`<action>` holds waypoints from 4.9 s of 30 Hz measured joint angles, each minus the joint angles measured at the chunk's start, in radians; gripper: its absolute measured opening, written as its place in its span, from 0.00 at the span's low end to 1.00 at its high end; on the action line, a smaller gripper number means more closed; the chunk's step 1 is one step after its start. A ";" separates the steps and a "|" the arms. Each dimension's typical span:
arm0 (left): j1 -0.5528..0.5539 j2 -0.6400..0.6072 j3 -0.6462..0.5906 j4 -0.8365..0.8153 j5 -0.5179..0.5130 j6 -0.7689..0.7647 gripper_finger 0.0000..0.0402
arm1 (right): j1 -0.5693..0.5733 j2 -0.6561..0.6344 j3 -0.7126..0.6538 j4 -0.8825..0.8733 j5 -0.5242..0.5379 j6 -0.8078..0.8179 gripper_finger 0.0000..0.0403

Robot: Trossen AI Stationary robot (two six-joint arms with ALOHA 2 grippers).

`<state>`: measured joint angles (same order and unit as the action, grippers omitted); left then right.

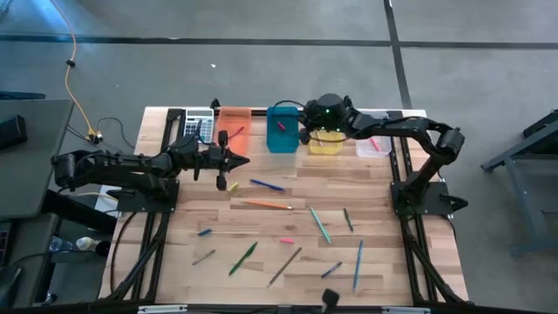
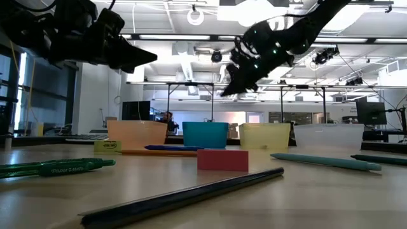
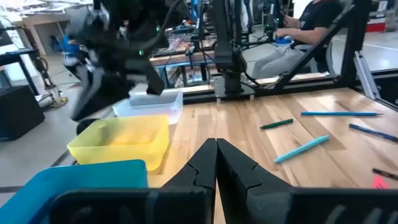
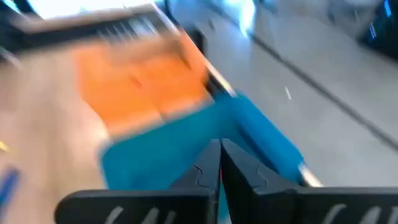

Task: Sort crayons/erasers/pens/pencils in bins
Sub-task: Put the green eraser into the blue bin

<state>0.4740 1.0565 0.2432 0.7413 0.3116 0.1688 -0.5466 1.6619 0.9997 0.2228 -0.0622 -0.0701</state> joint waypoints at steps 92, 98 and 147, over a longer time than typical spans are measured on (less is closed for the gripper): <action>-0.097 0.055 0.003 -0.174 -0.093 -0.073 0.00 | 0.490 -0.281 -0.393 -0.108 0.272 0.086 0.00; -0.097 0.055 0.003 -0.246 -0.226 -0.115 0.04 | 0.468 -0.281 -0.393 -0.159 0.272 0.060 0.00; -0.258 0.232 0.294 -1.091 -0.501 -0.559 0.51 | 0.381 -0.261 -0.393 -0.075 0.273 -0.148 0.00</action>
<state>0.2157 1.2887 0.5373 -0.3498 -0.1890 -0.3903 -0.1653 1.4014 0.6071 0.1478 0.2104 -0.2184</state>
